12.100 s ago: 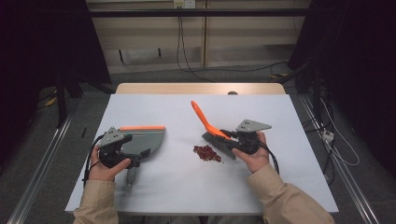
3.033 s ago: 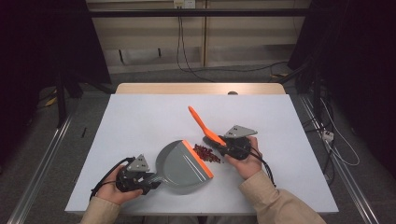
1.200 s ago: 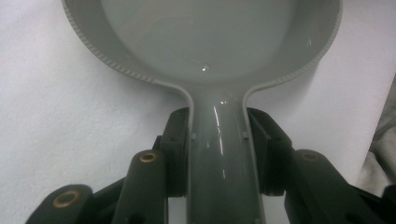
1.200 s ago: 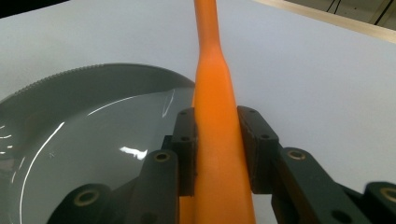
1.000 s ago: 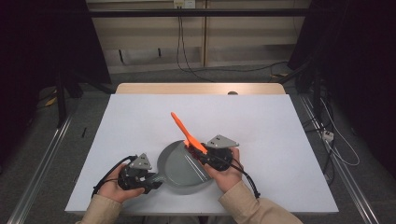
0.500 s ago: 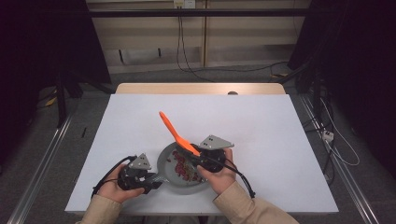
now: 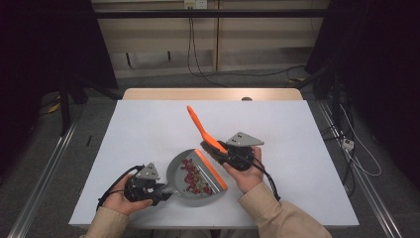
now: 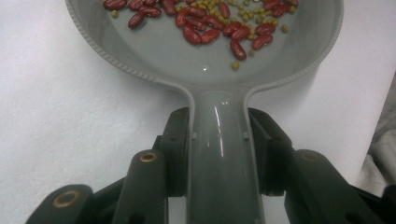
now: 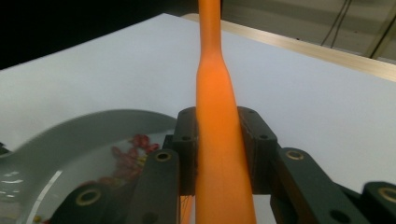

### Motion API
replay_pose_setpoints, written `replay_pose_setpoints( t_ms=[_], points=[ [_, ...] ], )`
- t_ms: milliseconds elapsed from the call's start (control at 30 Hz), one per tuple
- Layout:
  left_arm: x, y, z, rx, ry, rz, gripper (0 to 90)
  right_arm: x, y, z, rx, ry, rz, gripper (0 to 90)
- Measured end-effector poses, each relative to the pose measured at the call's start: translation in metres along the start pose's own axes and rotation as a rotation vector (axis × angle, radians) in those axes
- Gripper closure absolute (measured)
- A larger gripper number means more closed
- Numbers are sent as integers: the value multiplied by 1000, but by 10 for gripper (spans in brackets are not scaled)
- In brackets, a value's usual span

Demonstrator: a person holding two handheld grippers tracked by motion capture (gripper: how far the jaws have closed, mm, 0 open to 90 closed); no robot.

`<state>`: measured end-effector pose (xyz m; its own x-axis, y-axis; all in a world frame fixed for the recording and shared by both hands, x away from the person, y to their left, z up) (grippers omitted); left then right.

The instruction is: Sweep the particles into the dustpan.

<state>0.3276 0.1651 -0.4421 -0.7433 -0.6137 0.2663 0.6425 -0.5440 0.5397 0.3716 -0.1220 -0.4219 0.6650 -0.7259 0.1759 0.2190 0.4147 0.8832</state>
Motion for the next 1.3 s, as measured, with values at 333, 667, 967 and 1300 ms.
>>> replay_pose_setpoints(
  t_ms=[333,667,967,1300],
  points=[
    [1,1,-1,3,-4,17,624,-12,-18,-12,-43,11,29,711],
    [1,0,-1,5,-3,19,624,-38,-6,-12,10,95,-11,712],
    [0,0,-1,2,-3,9,623,-28,6,-7,56,77,-4,713],
    [0,0,-1,0,1,12,624,-17,-22,-10,0,-33,59,713]
  ],
)
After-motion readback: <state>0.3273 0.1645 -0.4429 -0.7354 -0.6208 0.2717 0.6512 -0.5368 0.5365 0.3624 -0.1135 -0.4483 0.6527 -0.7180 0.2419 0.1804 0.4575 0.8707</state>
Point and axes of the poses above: each handheld gripper's, and its own axes: z roughly backward along the jaws, y roughly out of its top, x roughly to its right, the point moved 2 cm from there along -z, roughly forward along the jaws, and after that the axes turned 15 degrees about z, right-handed, at the moved point
